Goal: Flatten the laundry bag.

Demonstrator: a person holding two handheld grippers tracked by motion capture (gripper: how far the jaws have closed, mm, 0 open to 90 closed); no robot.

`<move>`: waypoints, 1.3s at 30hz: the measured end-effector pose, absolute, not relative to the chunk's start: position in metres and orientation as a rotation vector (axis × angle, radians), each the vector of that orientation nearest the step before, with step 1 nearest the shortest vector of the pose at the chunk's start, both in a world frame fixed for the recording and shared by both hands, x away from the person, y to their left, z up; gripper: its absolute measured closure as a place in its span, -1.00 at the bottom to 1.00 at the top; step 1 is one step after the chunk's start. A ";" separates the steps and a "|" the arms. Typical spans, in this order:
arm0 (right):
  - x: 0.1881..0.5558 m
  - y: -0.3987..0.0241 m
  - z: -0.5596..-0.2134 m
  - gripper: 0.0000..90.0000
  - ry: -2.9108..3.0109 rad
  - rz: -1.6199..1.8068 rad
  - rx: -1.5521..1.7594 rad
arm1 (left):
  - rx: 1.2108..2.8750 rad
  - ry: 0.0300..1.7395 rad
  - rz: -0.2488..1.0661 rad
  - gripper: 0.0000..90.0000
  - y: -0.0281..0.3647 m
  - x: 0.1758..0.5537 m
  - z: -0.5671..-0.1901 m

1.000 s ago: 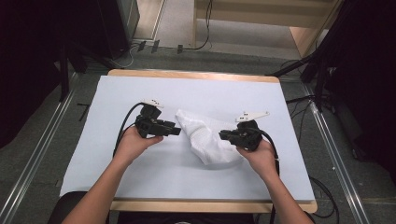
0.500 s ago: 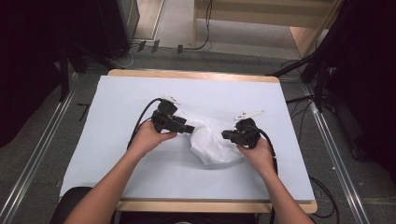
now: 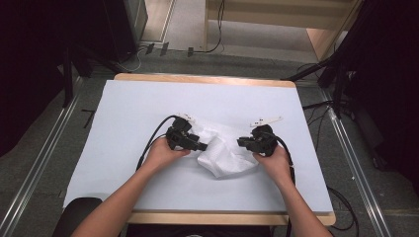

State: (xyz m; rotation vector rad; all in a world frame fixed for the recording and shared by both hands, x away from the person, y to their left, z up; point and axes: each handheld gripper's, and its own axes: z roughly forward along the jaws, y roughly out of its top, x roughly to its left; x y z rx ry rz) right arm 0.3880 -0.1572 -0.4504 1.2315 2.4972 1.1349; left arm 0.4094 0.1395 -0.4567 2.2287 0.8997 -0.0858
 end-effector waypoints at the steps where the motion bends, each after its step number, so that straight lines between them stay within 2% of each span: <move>1: 0.388 -0.158 -0.450 0.83 2.495 1.133 1.231 | 2.225 0.890 -0.079 -0.13 0.140 0.409 -0.457; 6: 0.391 -0.161 -0.448 0.82 2.470 1.147 1.238 | 2.204 0.858 0.000 -0.08 0.142 0.411 -0.447; 13: 0.395 -0.160 -0.450 0.79 2.482 1.128 1.249 | 2.271 0.897 0.013 -0.11 0.132 0.430 -0.456; 16: 0.399 -0.162 -0.450 0.77 2.469 1.125 1.253 | 2.270 0.879 0.027 -0.06 0.130 0.430 -0.457; 19: 0.405 -0.165 -0.452 0.74 2.453 1.118 1.268 | 2.273 0.863 0.030 0.13 0.130 0.427 -0.458; 25: 0.415 -0.176 -0.457 0.69 2.422 1.106 1.331 | 2.299 0.838 0.051 0.80 0.129 0.423 -0.460; 27: 0.418 -0.178 -0.458 0.63 2.408 1.107 1.358 | 2.294 0.846 0.013 0.94 0.130 0.424 -0.460; 33: 0.429 -0.176 -0.463 0.41 2.401 1.096 1.345 | 2.228 0.902 -0.072 0.98 0.139 0.426 -0.451; 39: 0.434 -0.166 -0.469 0.36 2.448 1.057 1.289 | 2.189 0.874 -0.059 0.98 0.156 0.414 -0.424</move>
